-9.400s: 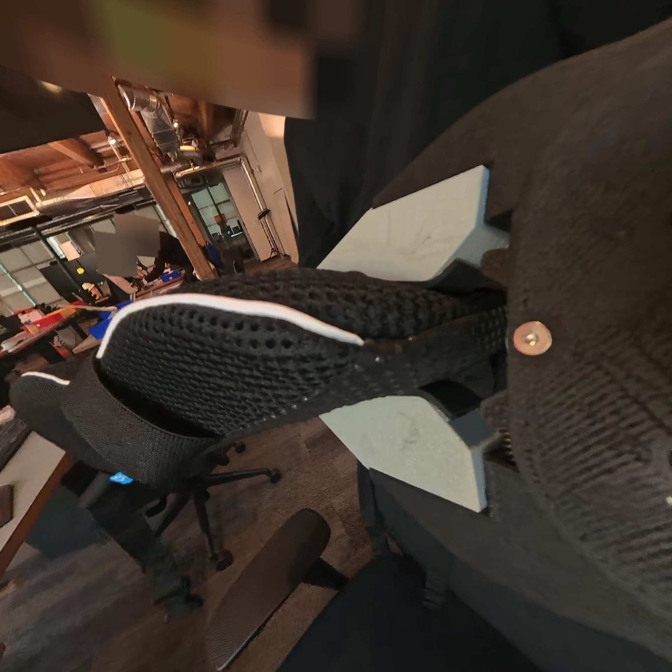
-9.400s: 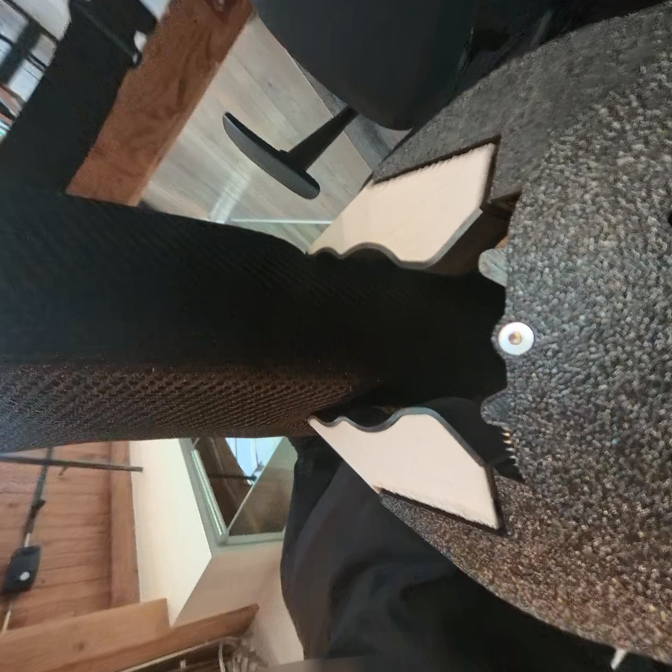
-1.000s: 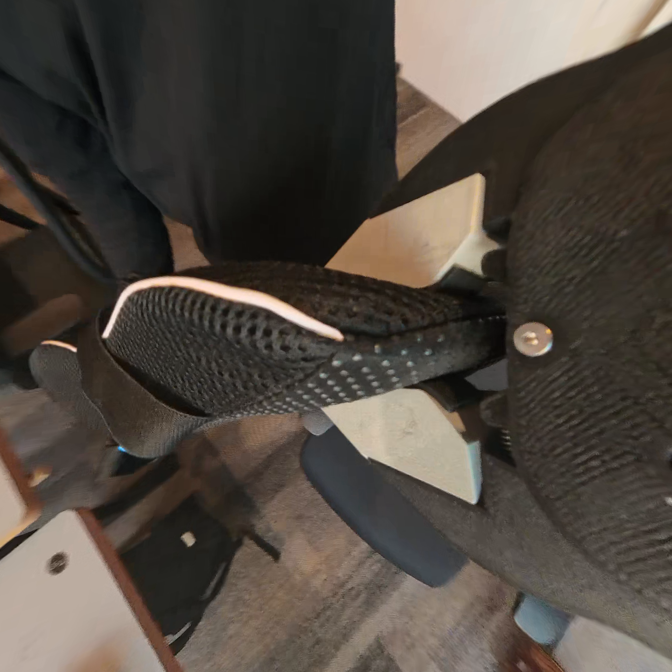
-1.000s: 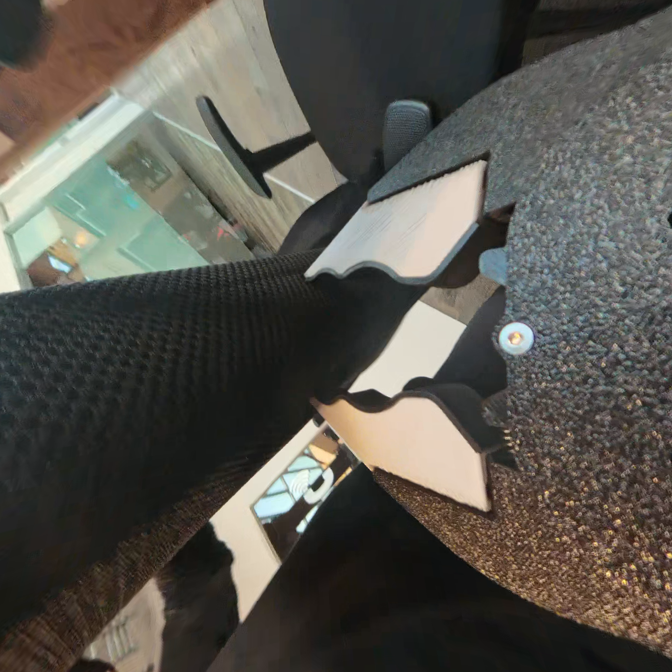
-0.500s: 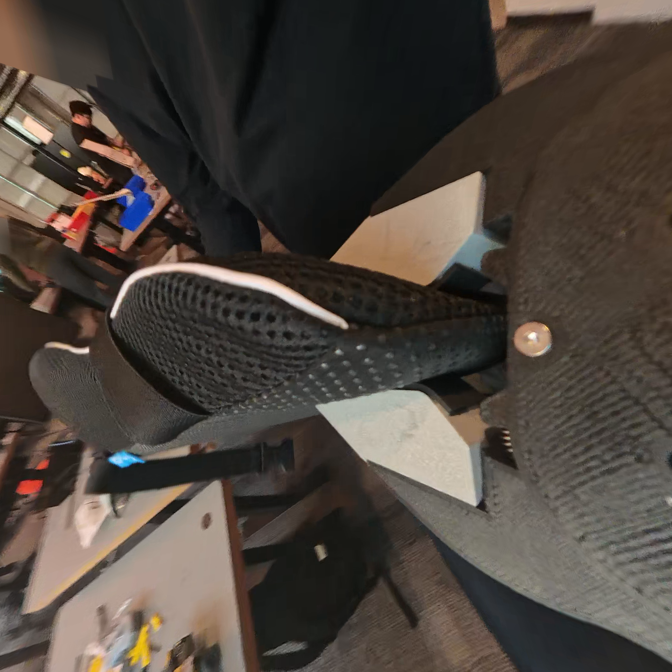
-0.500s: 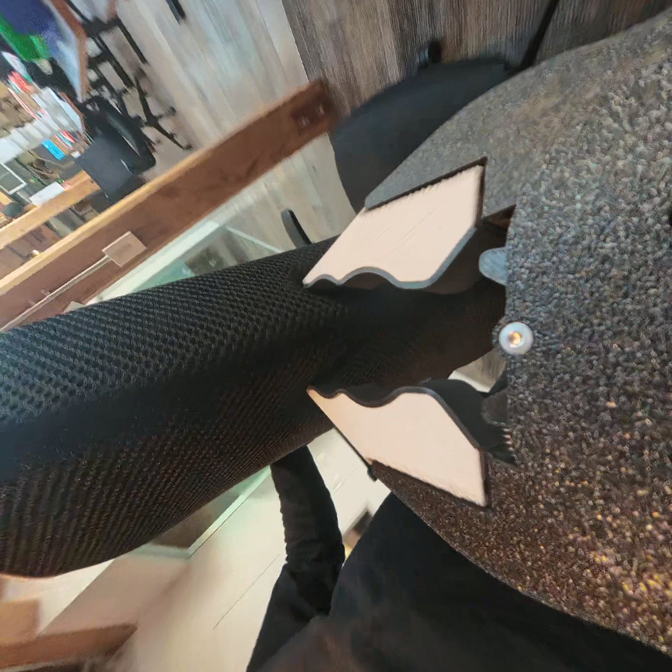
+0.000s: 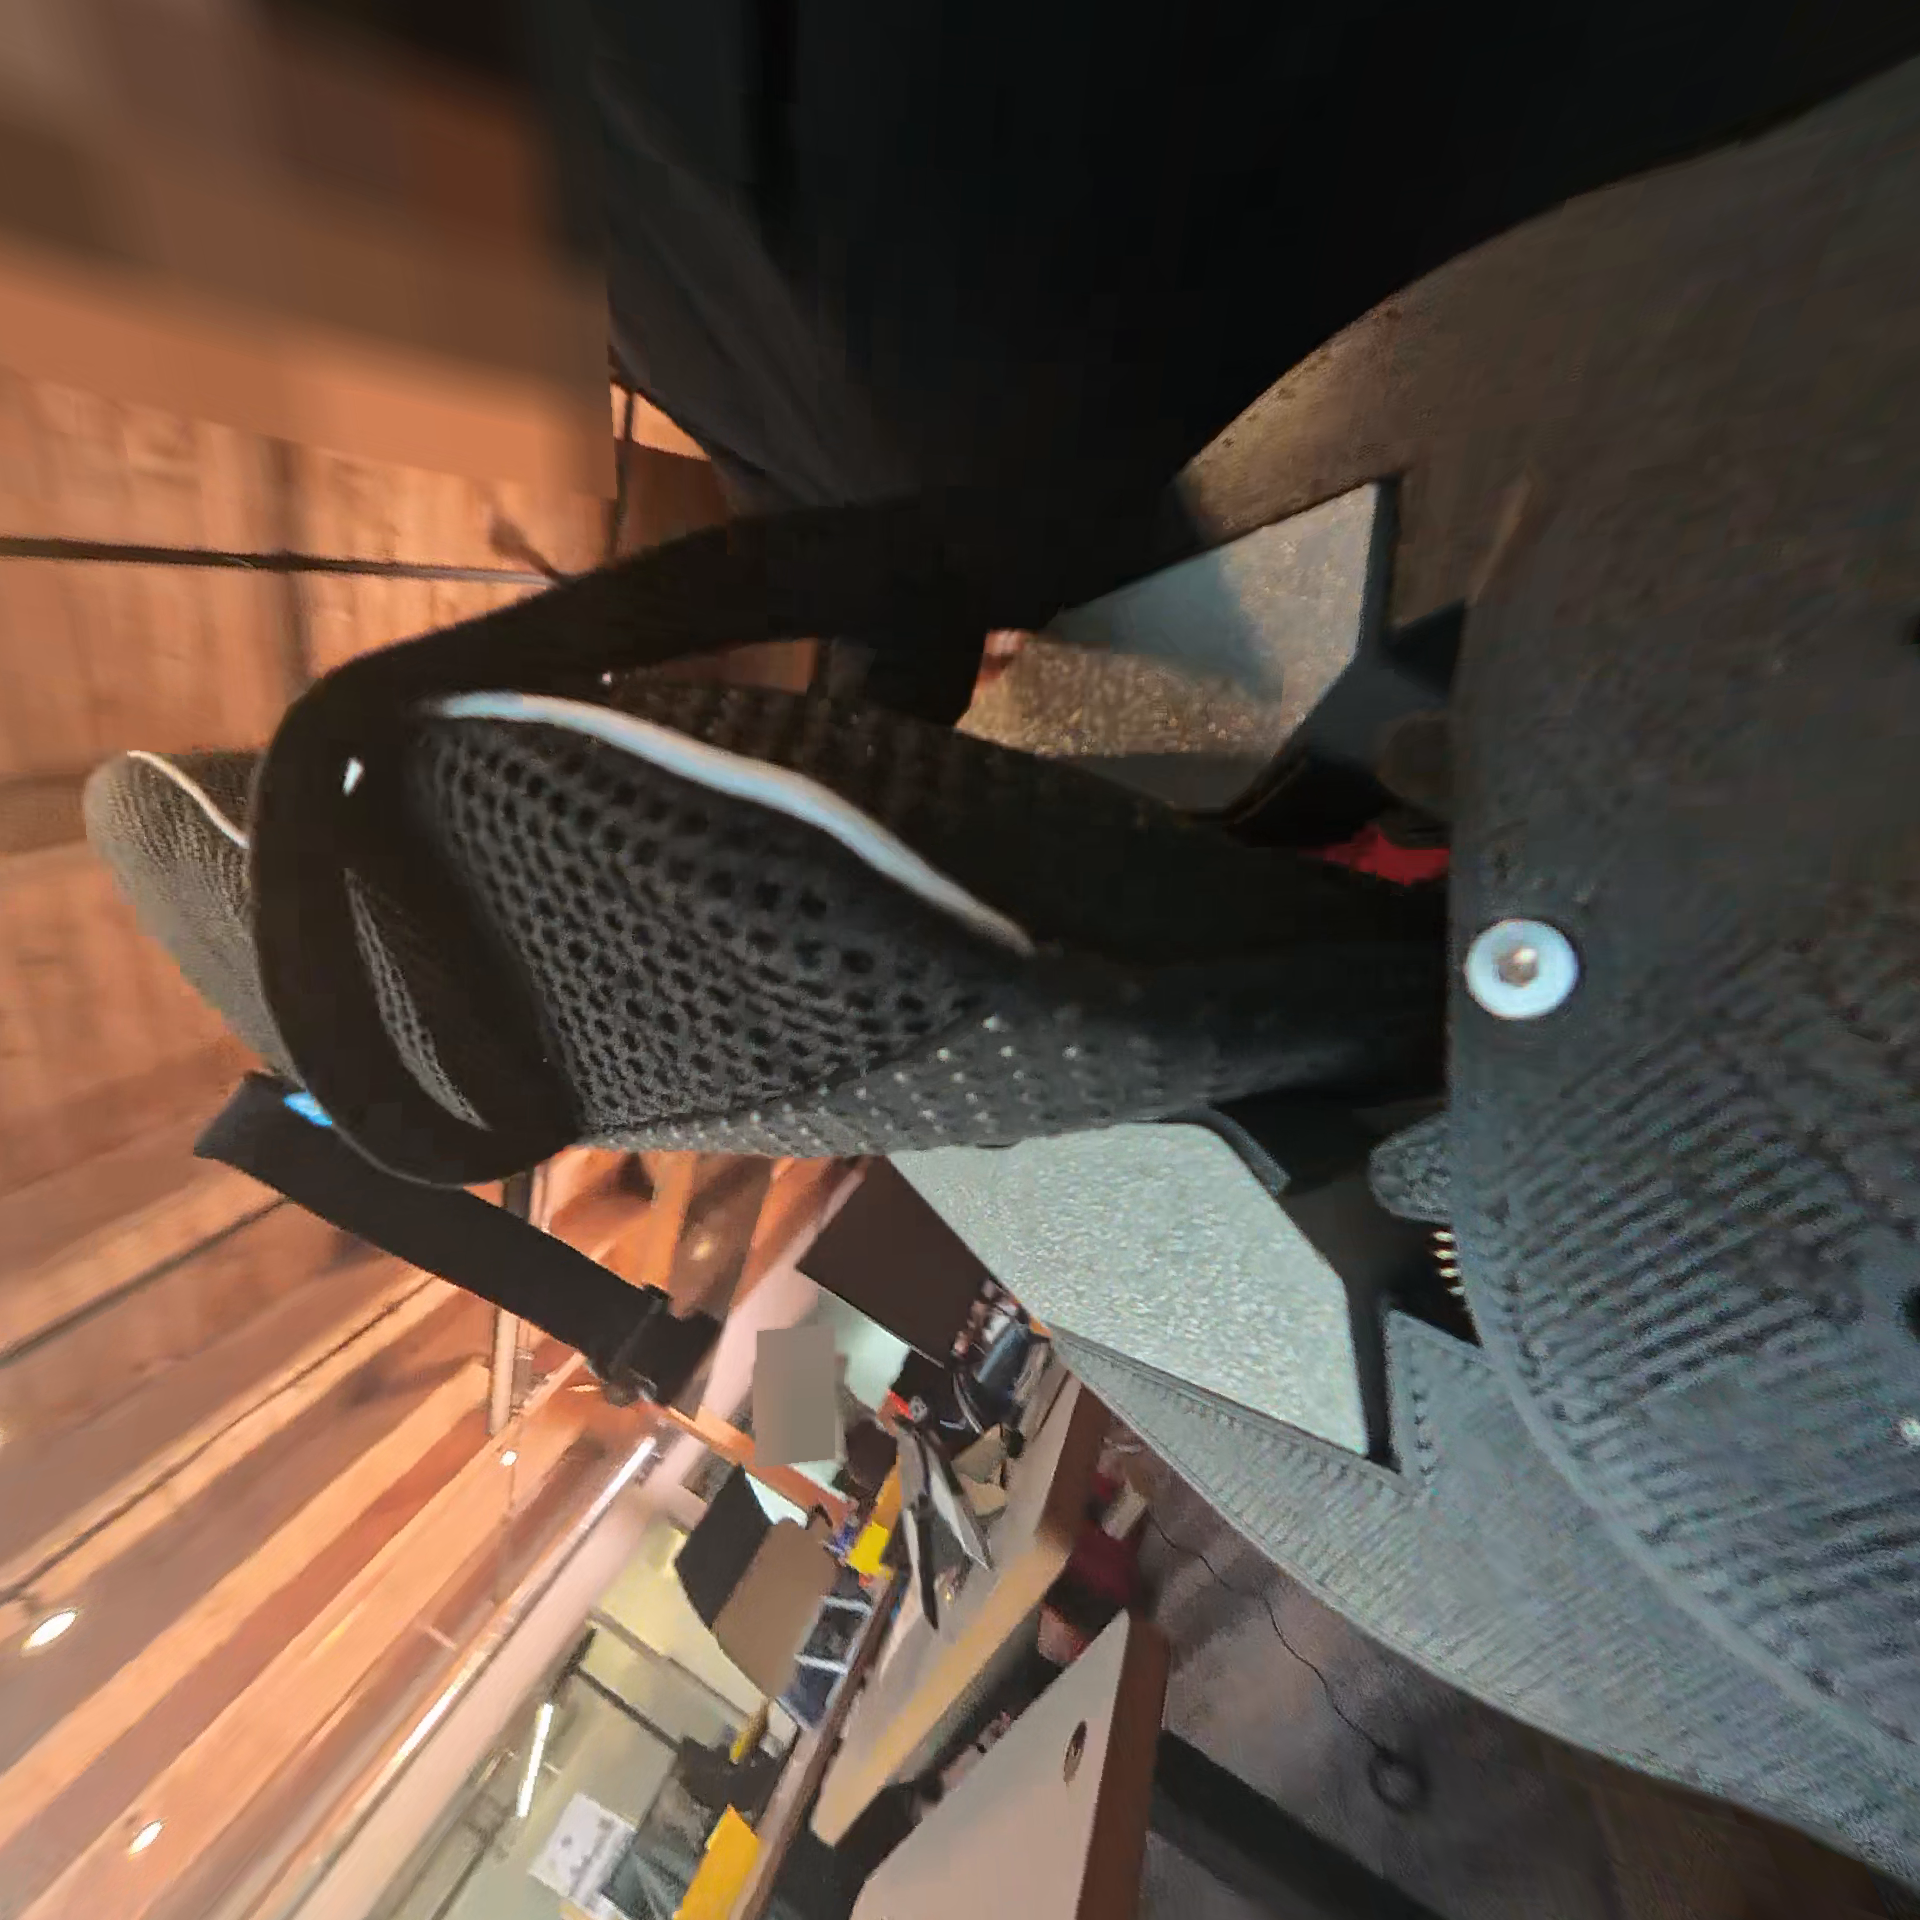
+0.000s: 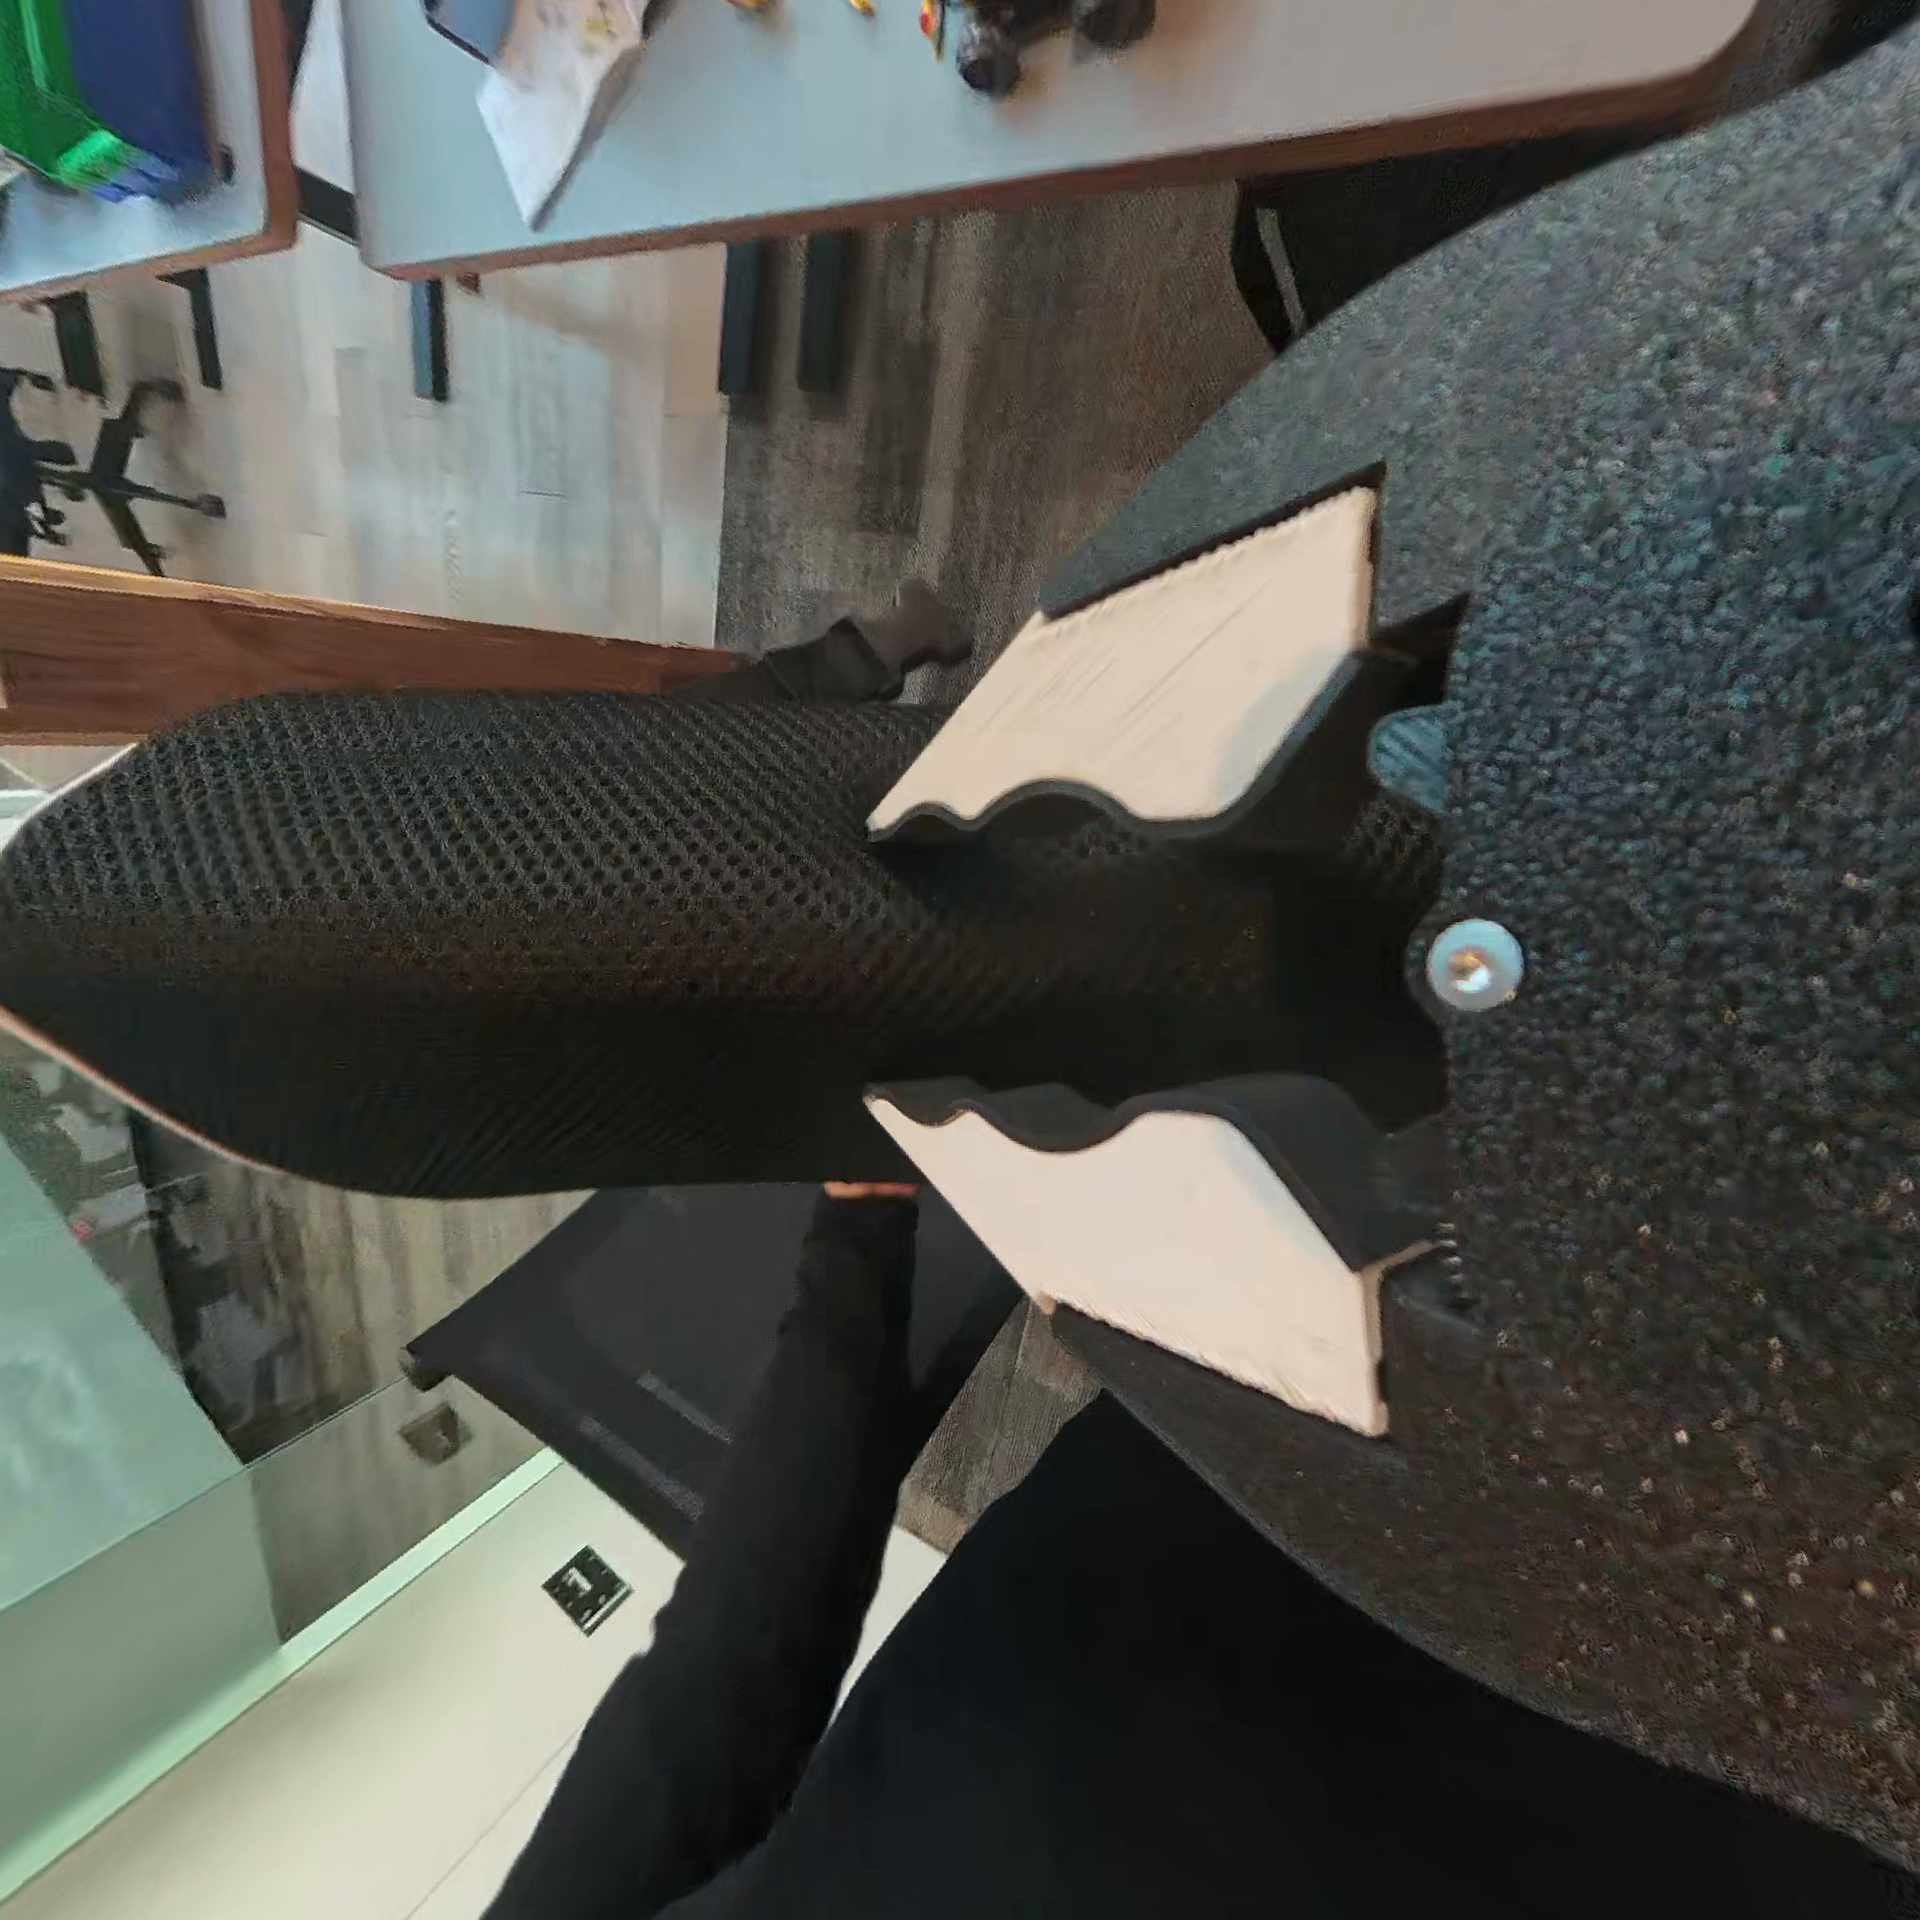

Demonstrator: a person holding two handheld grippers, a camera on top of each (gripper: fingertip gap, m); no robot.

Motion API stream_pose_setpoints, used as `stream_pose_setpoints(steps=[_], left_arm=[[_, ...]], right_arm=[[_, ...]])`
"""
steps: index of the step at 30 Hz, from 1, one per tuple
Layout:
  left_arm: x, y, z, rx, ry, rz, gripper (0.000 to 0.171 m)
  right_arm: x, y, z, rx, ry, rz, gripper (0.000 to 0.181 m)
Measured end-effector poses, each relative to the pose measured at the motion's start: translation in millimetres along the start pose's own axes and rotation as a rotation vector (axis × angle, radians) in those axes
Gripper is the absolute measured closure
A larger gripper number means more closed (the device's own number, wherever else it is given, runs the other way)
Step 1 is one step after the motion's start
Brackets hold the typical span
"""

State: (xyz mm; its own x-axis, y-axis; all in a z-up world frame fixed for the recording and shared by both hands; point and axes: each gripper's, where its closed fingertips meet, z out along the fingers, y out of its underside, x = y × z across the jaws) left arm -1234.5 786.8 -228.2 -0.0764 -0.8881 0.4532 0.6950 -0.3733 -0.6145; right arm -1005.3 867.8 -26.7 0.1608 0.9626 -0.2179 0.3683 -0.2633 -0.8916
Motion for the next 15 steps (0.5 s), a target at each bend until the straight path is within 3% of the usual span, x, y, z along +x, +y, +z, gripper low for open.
stream_pose_setpoints(steps=[7,11,15], left_arm=[[-48.0,49.5,-50.3,0.092,0.088,-0.031,0.119],[-63.1,61.6,-70.9,0.209,0.16,-0.032,0.118],[-58.1,50.0,-92.6,0.338,0.24,-0.035,0.116]], right_arm=[[-36.2,43.0,34.7,-0.071,0.025,0.058,0.143],[-67.2,31.8,70.2,-0.15,0.041,-0.024,0.145],[-84.4,17.4,101.3,-0.246,0.075,-0.124,0.147]])
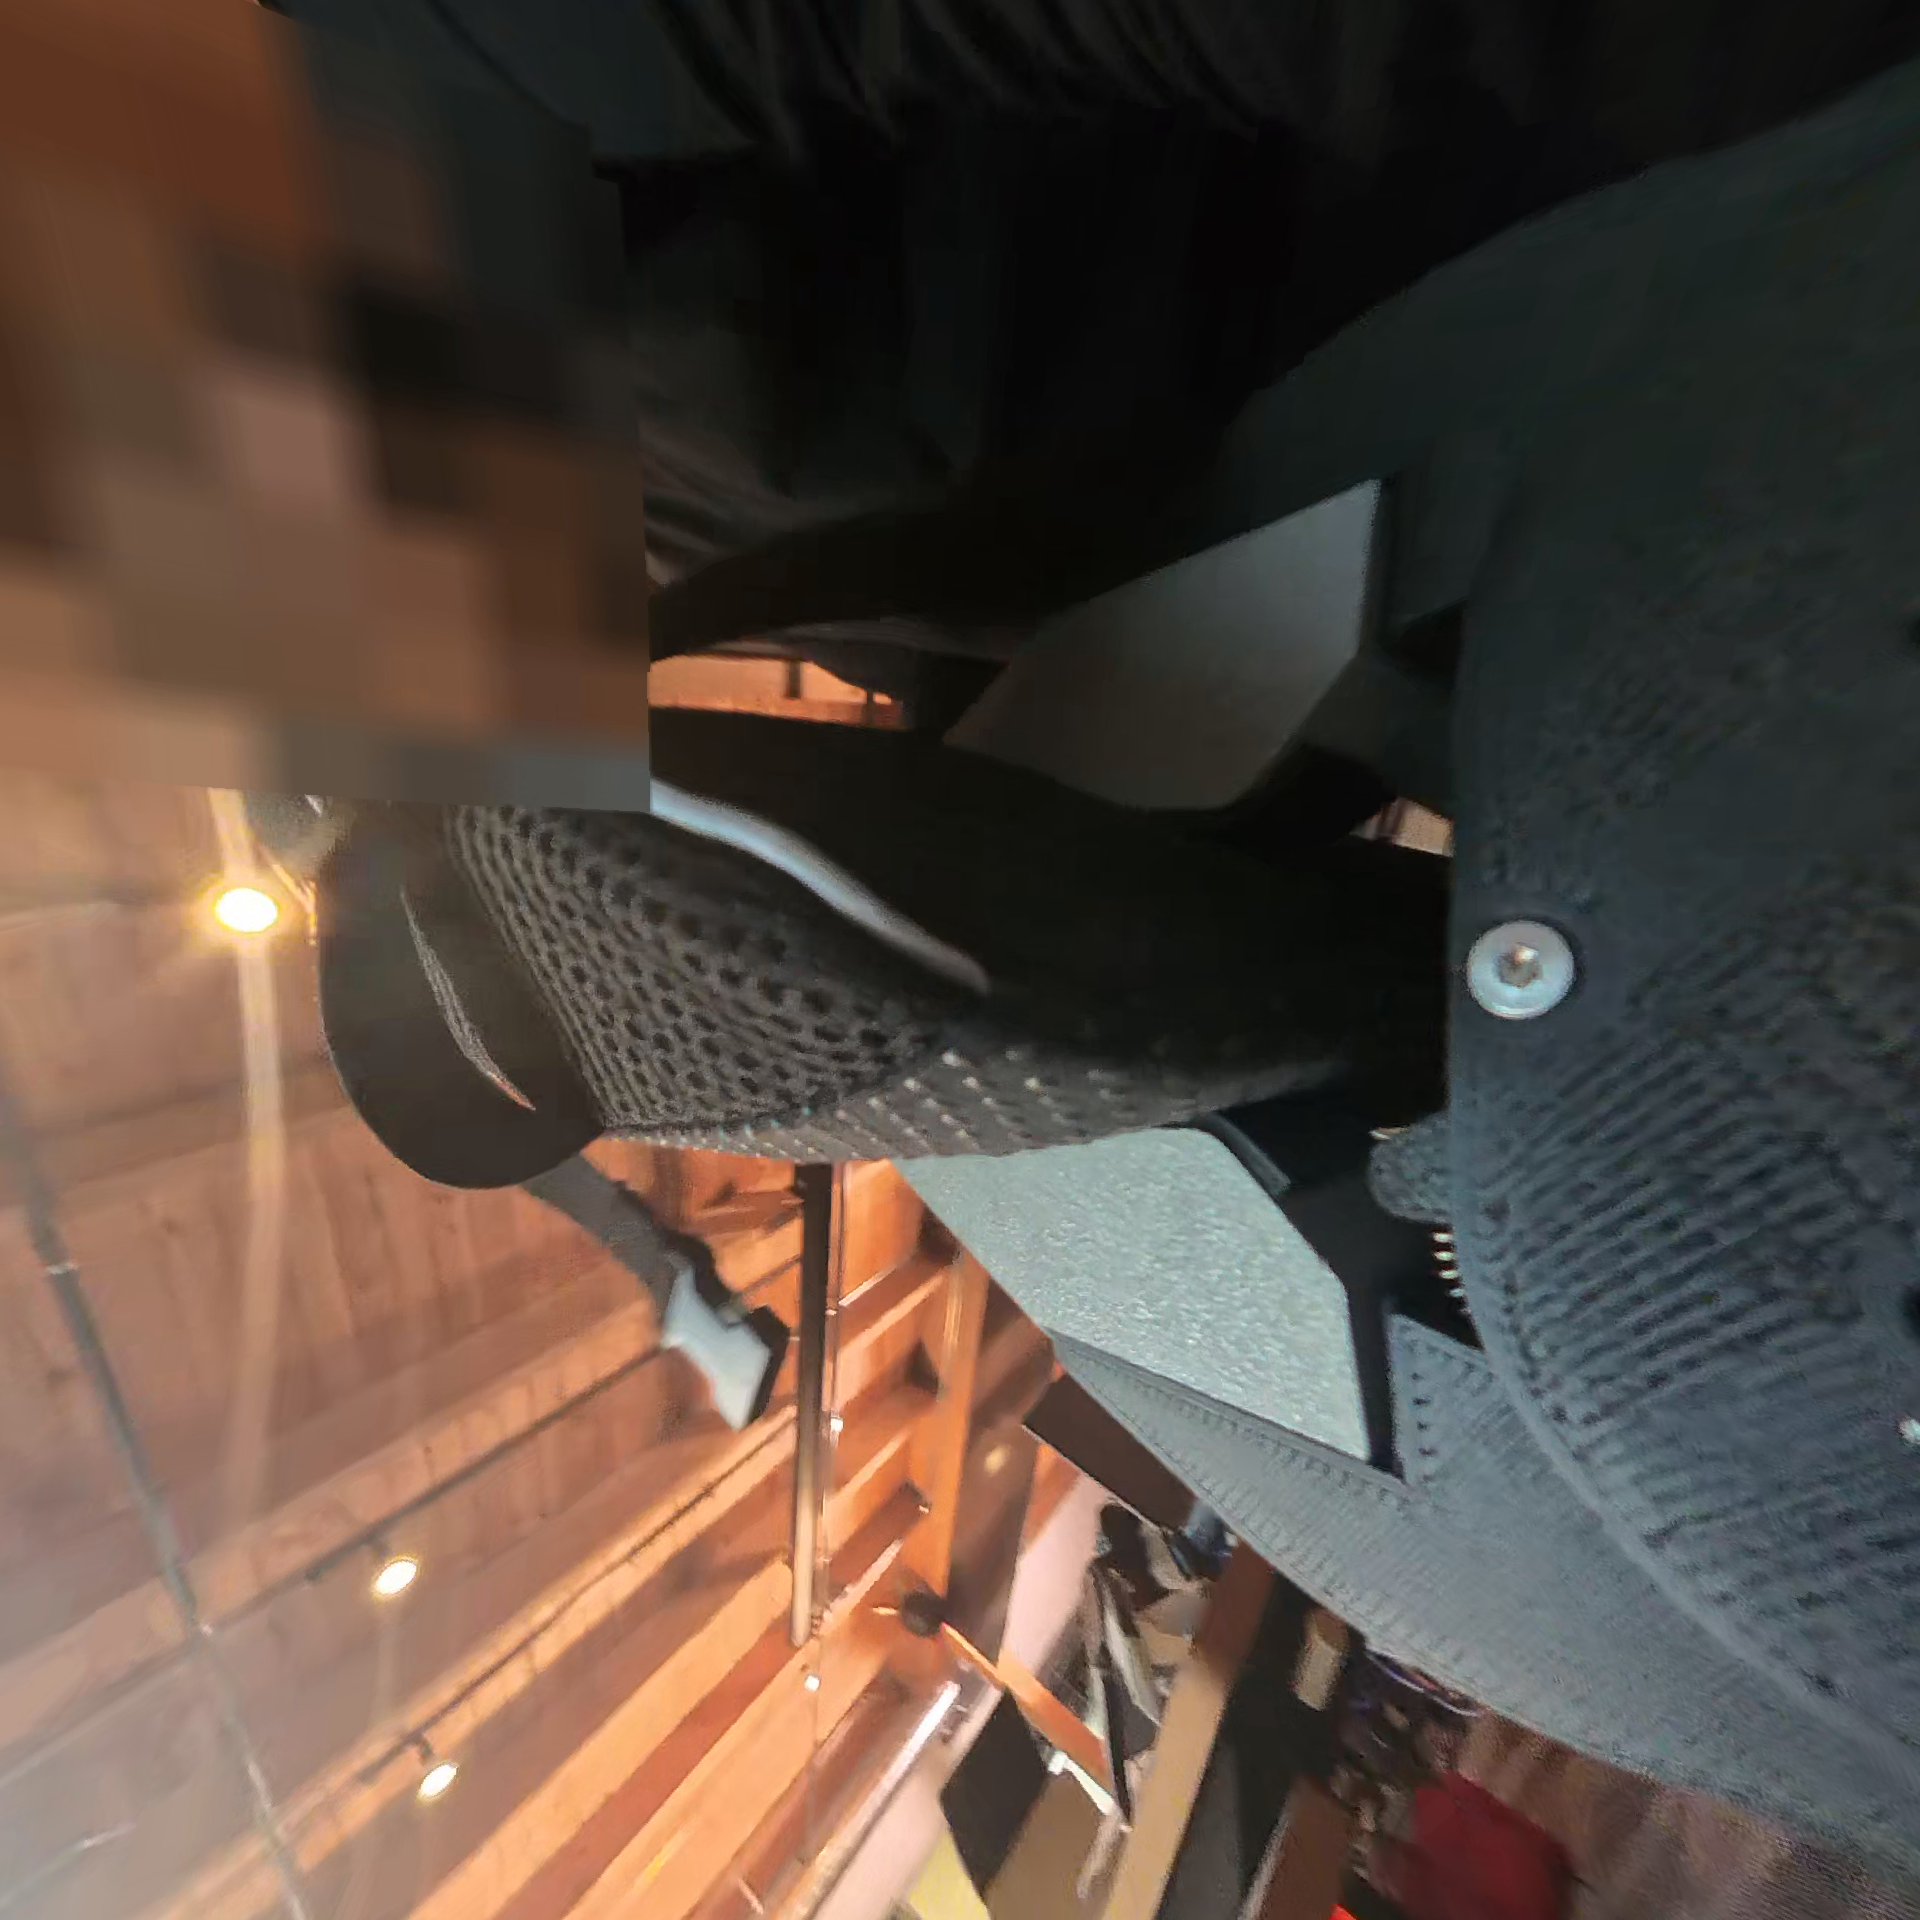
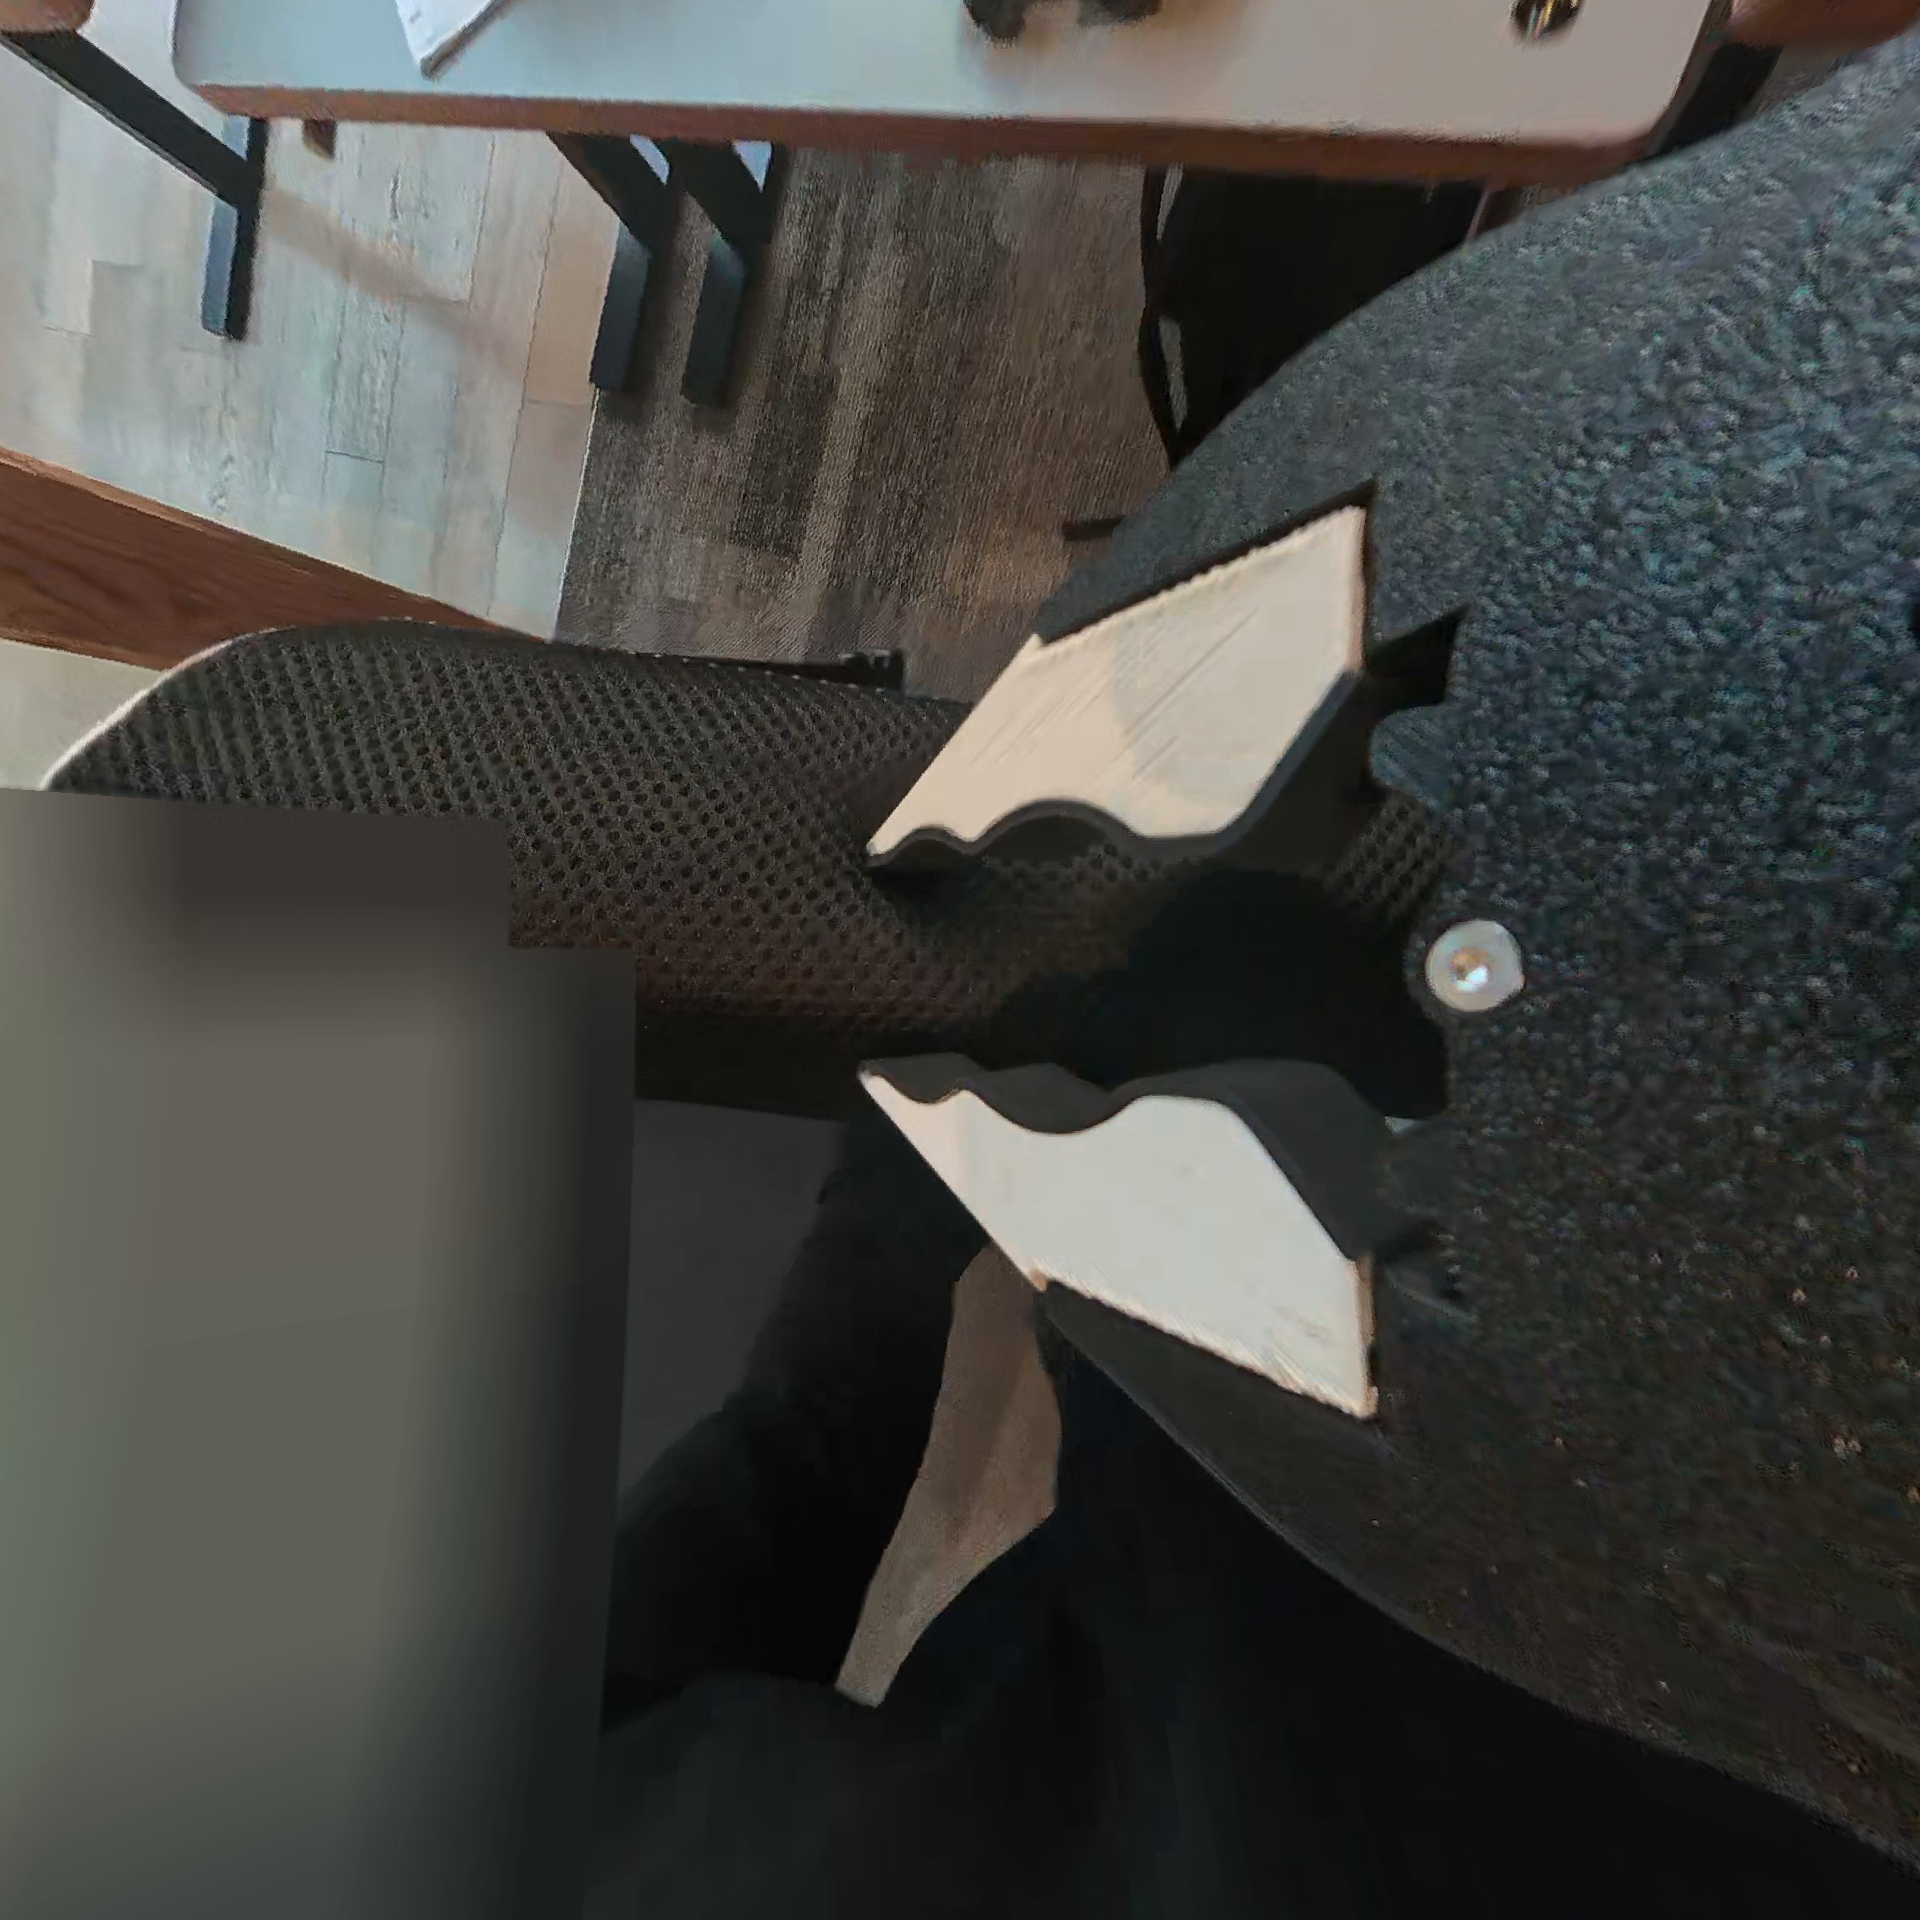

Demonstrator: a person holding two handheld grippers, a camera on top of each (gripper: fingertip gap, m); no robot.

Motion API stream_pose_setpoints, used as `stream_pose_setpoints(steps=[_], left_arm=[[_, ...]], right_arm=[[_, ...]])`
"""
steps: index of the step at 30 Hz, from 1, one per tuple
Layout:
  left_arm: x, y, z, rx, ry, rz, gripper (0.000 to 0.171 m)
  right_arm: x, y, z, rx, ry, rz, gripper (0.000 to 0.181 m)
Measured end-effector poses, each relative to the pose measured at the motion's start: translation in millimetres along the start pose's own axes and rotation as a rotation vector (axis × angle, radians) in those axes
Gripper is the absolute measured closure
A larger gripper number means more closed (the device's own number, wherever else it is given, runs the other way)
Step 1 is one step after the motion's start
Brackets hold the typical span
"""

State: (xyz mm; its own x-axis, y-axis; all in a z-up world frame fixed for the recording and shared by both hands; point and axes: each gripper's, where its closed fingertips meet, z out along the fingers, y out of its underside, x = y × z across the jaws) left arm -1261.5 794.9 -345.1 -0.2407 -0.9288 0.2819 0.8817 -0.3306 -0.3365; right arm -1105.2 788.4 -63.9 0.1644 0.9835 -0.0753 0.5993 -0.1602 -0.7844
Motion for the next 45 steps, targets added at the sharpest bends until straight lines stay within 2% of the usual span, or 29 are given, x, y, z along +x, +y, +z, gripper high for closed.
stream_pose_setpoints(steps=[4,5,8,10,14,17,19,22,23,24,25,26,27,28,29,30,31,32,33,35,38,40,42,45], left_arm=[[-2.6,-9.0,-13.7,0.037,-0.006,0.008,0.115],[-5.3,-9.3,-17.5,0.038,-0.022,0.003,0.11],[-2.4,-10.6,-19.4,0.057,-0.003,0.0,0.116],[-11.7,-11.2,-22.0,0.062,-0.023,-0.051,0.115],[-13.5,-8.7,-37.2,0.054,0.008,-0.15,0.104],[-11.7,-2.9,-56.1,0.037,-0.049,-0.223,0.092],[-14.4,-4.2,-77.1,0.061,-0.141,-0.218,0.093],[-25.1,-31.6,-122.2,0.196,-0.331,-0.206,0.099],[-20.2,-53.7,-139.9,0.3,-0.351,-0.225,0.113],[-11.1,-79.7,-158.7,0.411,-0.35,-0.266,0.136],[-9.8,-99.9,-178.7,0.476,-0.423,-0.335,0.165],[-25.4,-107.6,-205.0,0.481,-0.671,-0.448,0.171],[-30.0,-115.7,-224.4,0.435,-0.875,-0.464,0.171],[-14.8,-143.1,-215.1,0.42,-0.823,-0.352,0.171],[-0.3,-169.2,-195.3,0.416,-0.707,-0.275,0.143],[-2.8,-176.0,-179.5,0.316,-0.718,-0.256,0.103],[-18.3,-167.1,-172.7,0.122,-0.878,-0.26,0.082],[-30.7,-159.1,-174.1,-0.103,-1.082,-0.23,0.089],[-34.8,-162.5,-172.5,-0.295,-1.235,-0.168,0.094],[-29.0,-197.0,-143.0,-0.5,-1.36,-0.001,0.097],[-5.9,-258.7,-75.2,-0.648,-1.395,0.187,0.095],[14.2,-284.5,-25.5,-0.789,-1.381,0.251,0.089],[38.4,-301.1,21.1,-0.996,-1.386,0.331,0.073],[82.5,-301.8,96.4,-1.326,-1.317,0.452,0.08]], right_arm=[[-1.9,-8.3,18.8,-0.173,0.071,-0.092,0.15],[-4.0,-8.9,23.5,-0.208,0.073,-0.109,0.151],[-15.0,-21.5,33.6,-0.204,0.028,-0.109,0.152],[-14.6,-20.0,38.9,-0.25,0.049,-0.104,0.153],[-20.2,-21.1,50.3,-0.29,0.043,-0.085,0.154],[-29.1,-27.1,61.8,-0.278,0.034,-0.092,0.154],[-27.9,-28.9,64.7,-0.277,0.045,-0.091,0.155],[-20.8,-26.2,61.2,-0.293,0.067,-0.087,0.155],[-18.8,-25.2,59.8,-0.294,0.071,-0.087,0.156],[-18.6,-24.7,59.3,-0.289,0.066,-0.084,0.156],[-19.9,-25.2,60.1,-0.276,0.053,-0.084,0.156],[-22.0,-26.2,62.0,-0.26,0.036,-0.081,0.156],[-23.9,-27.2,64.7,-0.246,0.022,-0.077,0.156],[-25.3,-28.2,66.9,-0.238,0.014,-0.079,0.156],[-26.3,-29.7,68.3,-0.231,0.012,-0.088,0.156],[-27.5,-31.0,69.6,-0.225,0.009,-0.097,0.156],[-29.1,-31.9,70.9,-0.222,0.003,-0.1,0.156],[-30.6,-32.9,72.0,-0.217,-0.003,-0.105,0.156],[-32.4,-33.7,73.1,-0.212,-0.012,-0.11,0.156],[-35.3,-34.4,75.1,-0.202,-0.029,-0.113,0.156],[-39.5,-35.6,77.2,-0.189,-0.042,-0.125,0.155],[-41.2,-36.3,78.1,-0.189,-0.041,-0.147,0.155],[-42.0,-37.3,78.8,-0.183,-0.041,-0.171,0.155],[-43.1,-37.8,79.4,-0.162,-0.069,-0.184,0.153]])
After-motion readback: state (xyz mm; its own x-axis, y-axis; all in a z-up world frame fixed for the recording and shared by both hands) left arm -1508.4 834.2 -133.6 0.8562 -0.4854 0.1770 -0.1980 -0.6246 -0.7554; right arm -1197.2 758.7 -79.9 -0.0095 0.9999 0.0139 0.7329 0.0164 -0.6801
